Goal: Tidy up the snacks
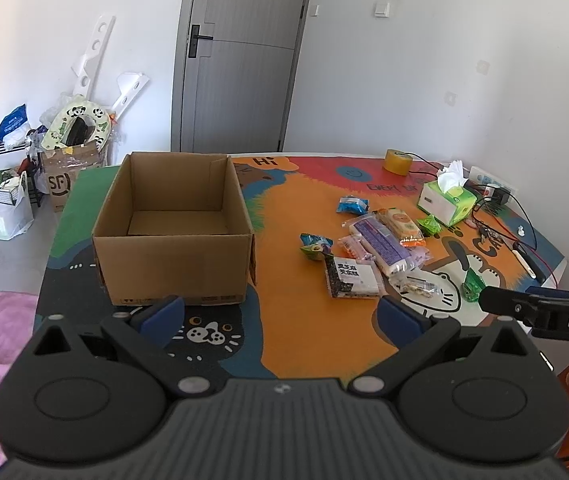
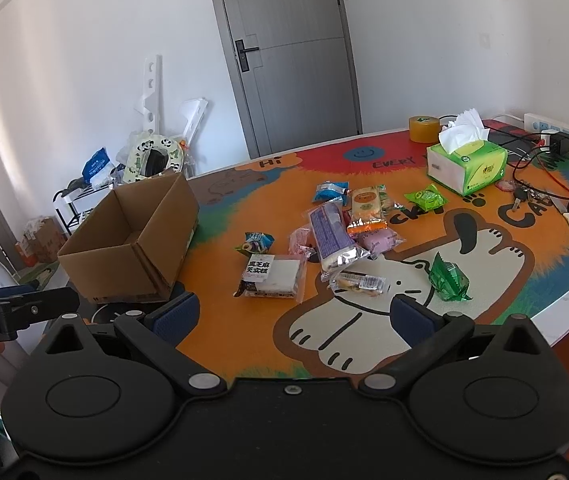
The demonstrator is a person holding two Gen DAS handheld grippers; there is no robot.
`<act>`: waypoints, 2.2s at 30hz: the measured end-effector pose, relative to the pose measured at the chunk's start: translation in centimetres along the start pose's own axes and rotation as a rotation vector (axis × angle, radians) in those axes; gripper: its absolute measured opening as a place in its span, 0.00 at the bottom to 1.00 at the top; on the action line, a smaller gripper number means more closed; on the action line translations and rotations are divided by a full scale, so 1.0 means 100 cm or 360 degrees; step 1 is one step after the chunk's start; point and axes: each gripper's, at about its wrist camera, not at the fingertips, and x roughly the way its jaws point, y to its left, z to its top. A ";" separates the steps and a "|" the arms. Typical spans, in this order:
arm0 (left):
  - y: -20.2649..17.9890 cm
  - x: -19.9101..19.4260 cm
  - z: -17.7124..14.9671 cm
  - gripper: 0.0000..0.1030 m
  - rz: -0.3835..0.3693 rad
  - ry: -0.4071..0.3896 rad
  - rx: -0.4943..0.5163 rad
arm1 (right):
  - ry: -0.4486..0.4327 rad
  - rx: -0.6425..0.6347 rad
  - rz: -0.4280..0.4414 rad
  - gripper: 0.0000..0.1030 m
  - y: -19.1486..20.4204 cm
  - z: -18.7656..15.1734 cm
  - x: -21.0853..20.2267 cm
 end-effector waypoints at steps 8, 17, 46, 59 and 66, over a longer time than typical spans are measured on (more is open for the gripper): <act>-0.001 0.002 -0.001 0.99 0.0002 0.0012 -0.0001 | 0.0001 -0.0015 -0.0005 1.00 0.001 -0.001 -0.001; 0.000 0.001 -0.001 0.99 -0.0003 0.0010 0.0001 | 0.0003 -0.0025 -0.0001 1.00 0.003 -0.001 -0.001; -0.002 0.004 -0.006 0.99 0.0001 0.0035 0.0021 | 0.0020 -0.0046 -0.0005 1.00 0.004 -0.003 0.001; -0.010 0.023 0.002 0.99 0.0007 0.0066 0.0029 | 0.0039 -0.0058 0.0033 1.00 -0.006 -0.005 0.011; -0.025 0.046 0.002 0.99 -0.0007 0.0053 0.0078 | 0.0000 -0.0049 -0.0035 1.00 -0.025 -0.009 0.024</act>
